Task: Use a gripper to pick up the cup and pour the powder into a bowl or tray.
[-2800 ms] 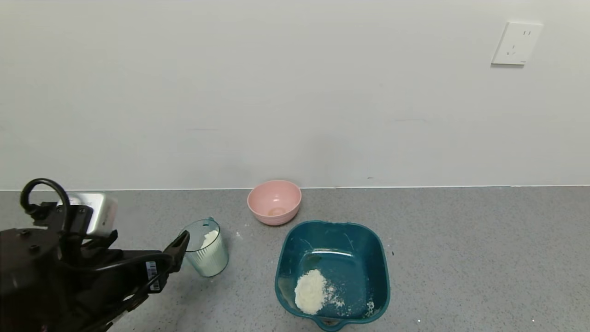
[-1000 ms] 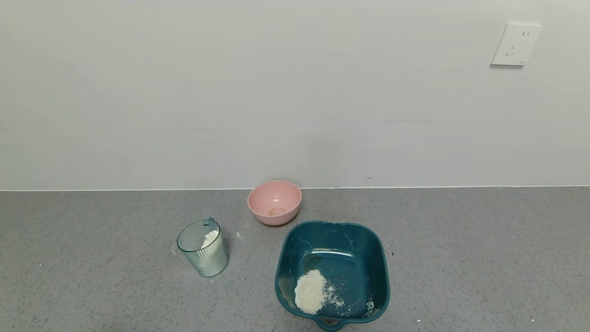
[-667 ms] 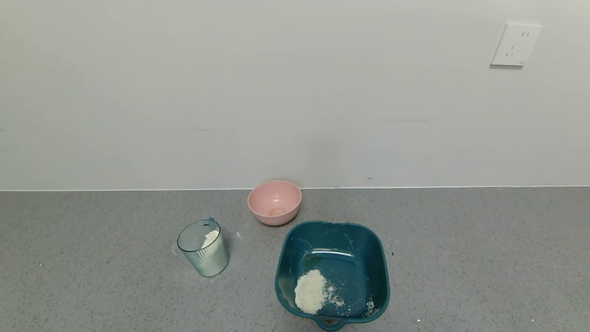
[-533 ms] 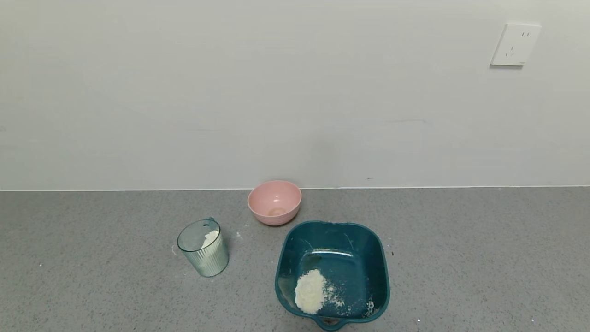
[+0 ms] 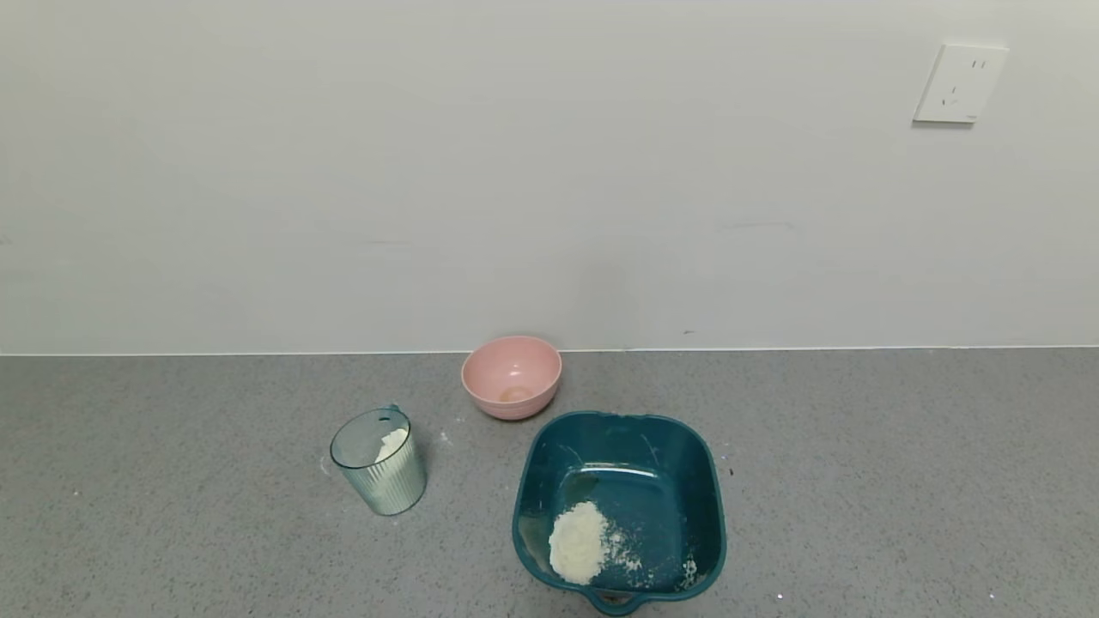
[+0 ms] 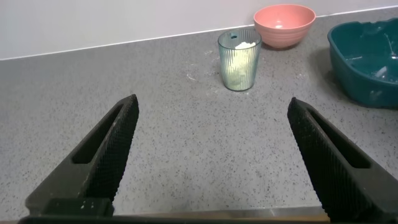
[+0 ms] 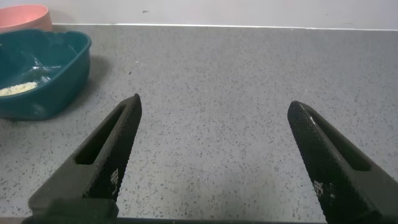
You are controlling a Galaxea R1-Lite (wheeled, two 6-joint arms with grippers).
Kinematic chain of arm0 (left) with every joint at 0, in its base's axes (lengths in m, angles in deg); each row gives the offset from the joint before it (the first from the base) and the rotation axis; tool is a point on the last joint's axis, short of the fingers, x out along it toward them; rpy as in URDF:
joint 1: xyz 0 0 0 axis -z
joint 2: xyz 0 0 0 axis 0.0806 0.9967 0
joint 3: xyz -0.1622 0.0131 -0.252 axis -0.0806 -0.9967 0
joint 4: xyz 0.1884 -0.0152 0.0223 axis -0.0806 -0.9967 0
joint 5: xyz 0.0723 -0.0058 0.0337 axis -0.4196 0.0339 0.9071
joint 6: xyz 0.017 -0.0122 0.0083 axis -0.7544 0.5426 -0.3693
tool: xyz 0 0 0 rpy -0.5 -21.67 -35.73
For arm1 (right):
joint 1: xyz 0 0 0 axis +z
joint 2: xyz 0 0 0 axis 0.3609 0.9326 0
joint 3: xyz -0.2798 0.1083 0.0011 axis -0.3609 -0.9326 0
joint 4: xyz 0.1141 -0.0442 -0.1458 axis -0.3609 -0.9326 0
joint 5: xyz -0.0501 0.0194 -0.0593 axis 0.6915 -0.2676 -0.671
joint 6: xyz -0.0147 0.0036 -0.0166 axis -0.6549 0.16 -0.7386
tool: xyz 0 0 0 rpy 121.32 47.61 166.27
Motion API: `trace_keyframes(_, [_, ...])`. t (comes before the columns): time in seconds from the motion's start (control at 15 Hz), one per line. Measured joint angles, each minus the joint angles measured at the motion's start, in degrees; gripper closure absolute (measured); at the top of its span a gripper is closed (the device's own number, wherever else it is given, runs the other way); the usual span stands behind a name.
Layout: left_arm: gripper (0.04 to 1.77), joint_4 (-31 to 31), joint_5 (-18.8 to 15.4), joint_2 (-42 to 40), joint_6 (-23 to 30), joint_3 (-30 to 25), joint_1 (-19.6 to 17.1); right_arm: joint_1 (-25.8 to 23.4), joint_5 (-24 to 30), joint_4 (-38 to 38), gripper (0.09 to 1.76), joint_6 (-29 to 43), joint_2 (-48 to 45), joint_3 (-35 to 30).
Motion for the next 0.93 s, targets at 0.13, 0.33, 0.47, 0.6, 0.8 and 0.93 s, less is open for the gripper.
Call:
trace_keyframes(0.13, [0.09,2.60,-0.32,-0.13,-0.35,-2.67,0.00,0.00,0.02,-0.02,0.14,0.00,0.00,0.00])
trace_keyframes(0.33, [0.09,11.93,-0.69,-0.22,-1.12,-9.01,0.00,0.00,0.02,-0.02,0.14,0.00,0.00,0.00])
trace_keyframes(0.47, [0.09,13.90,-0.65,-0.24,-1.05,-10.89,0.00,0.00,0.00,-0.02,0.14,-0.02,0.00,0.00])
trace_keyframes(0.6, [0.09,14.88,-2.66,-0.27,-1.16,-12.51,0.00,0.00,0.02,-0.02,0.14,-0.02,0.00,0.00])
trace_keyframes(0.8, [0.09,14.53,-2.88,-0.27,1.16,-13.14,0.00,0.00,0.00,-0.02,0.14,-0.02,0.00,0.00])
trace_keyframes(0.93, [0.09,14.59,-1.99,-0.27,3.86,-13.25,0.02,0.00,0.00,-0.02,0.14,-0.02,0.00,0.00])
